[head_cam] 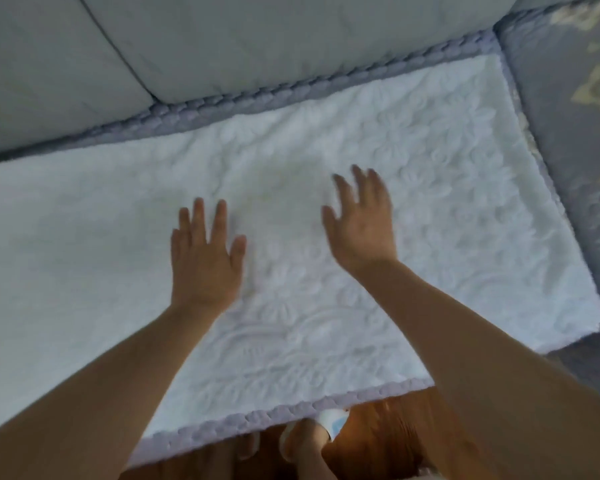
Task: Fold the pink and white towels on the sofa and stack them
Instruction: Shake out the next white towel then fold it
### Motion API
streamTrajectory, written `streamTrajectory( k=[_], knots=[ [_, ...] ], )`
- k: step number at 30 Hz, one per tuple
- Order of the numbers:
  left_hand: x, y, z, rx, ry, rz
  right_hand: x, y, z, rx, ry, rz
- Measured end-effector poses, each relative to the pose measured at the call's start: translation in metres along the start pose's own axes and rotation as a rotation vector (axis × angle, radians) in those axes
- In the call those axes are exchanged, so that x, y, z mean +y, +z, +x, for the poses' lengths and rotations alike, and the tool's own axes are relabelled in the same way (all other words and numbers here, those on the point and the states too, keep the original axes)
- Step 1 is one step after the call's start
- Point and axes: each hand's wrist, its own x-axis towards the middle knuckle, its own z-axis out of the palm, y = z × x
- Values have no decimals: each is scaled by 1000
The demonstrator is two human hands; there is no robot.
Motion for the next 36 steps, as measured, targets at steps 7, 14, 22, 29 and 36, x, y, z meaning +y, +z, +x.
streamTrajectory(
  k=[7, 14, 22, 29, 36],
  knots=[
    [-149, -10, 126, 39, -233, 103, -54, 57, 133, -183, -18, -240],
    [-186, -8, 147, -107, -393, -52, -40, 64, 150, -267, 135, -329],
    [-305, -40, 44, 130, -684, -263, -268, 103, 95, -161, -368, 5],
    [-354, -27, -123, -186, -843, -767, -495, 152, 60, -581, -401, 15],
    [-360, 1, -158, -181, -800, -1113, -567, 219, 104, -482, -61, 0]
  ],
)
